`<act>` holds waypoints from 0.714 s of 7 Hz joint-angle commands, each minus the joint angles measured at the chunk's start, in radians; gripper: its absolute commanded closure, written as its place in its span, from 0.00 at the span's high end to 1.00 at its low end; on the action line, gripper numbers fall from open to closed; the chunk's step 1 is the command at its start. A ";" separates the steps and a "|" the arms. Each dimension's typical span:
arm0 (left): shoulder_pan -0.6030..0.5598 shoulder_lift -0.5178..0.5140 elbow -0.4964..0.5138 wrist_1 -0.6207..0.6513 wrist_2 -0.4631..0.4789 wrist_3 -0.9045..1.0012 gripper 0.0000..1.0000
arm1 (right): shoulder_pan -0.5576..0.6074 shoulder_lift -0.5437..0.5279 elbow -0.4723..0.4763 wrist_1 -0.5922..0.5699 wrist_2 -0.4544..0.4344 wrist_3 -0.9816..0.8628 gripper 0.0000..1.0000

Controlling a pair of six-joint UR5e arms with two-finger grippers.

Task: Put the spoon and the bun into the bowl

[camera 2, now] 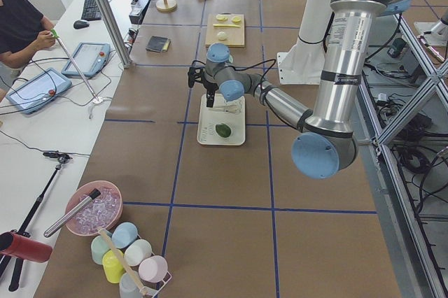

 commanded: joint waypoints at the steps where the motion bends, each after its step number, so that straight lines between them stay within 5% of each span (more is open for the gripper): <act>1: 0.098 -0.070 0.077 0.001 0.092 -0.068 0.95 | -0.059 0.048 0.023 0.000 -0.005 0.091 1.00; 5: 0.167 -0.069 0.119 0.007 0.149 -0.070 0.89 | -0.089 0.093 0.028 0.000 -0.007 0.165 1.00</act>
